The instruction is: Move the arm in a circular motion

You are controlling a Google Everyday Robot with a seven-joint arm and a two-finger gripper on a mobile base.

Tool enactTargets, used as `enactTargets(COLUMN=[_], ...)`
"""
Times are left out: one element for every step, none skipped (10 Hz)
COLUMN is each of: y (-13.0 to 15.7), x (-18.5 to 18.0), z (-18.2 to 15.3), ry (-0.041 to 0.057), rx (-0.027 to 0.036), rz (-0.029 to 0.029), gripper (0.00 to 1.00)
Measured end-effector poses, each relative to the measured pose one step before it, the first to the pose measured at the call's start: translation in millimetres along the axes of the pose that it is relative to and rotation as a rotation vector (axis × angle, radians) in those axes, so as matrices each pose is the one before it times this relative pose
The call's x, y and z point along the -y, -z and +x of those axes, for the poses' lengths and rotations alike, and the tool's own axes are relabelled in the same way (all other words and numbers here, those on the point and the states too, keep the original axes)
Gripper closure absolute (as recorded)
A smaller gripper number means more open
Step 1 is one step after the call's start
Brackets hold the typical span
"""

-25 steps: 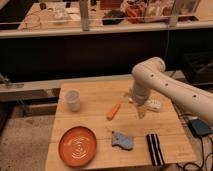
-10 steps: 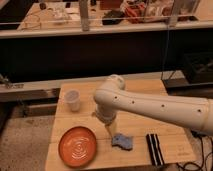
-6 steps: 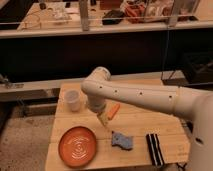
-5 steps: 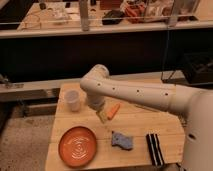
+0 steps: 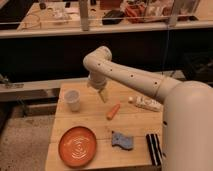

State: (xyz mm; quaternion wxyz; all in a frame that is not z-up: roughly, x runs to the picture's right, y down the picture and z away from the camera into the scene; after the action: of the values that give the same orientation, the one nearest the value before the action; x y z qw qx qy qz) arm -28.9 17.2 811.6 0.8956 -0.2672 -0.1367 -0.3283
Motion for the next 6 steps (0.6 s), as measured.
enactTargets(y=[0.86,-0.1,-0.45,-0.99,-0.85,-1.5], x=[-5.09,-8.46,-7.59,-24.64,-11.05,-12.34], z=[25.5,16.68,12.25,34.92,16.63,19.23], ry=[-0.0344,-0.02532,-0.01809,-0.05765,-0.02993,-0.03367], rx=[-0.01795,-0.00788,-0.00706,-0.01538,-0.00303,-0.00329], rz=[-0.00566,-0.00584,-0.00426,-0.01456,-0.00417,-0.00353], gripper=[0.2,0.2,0.2,0.2,0.2,0.2])
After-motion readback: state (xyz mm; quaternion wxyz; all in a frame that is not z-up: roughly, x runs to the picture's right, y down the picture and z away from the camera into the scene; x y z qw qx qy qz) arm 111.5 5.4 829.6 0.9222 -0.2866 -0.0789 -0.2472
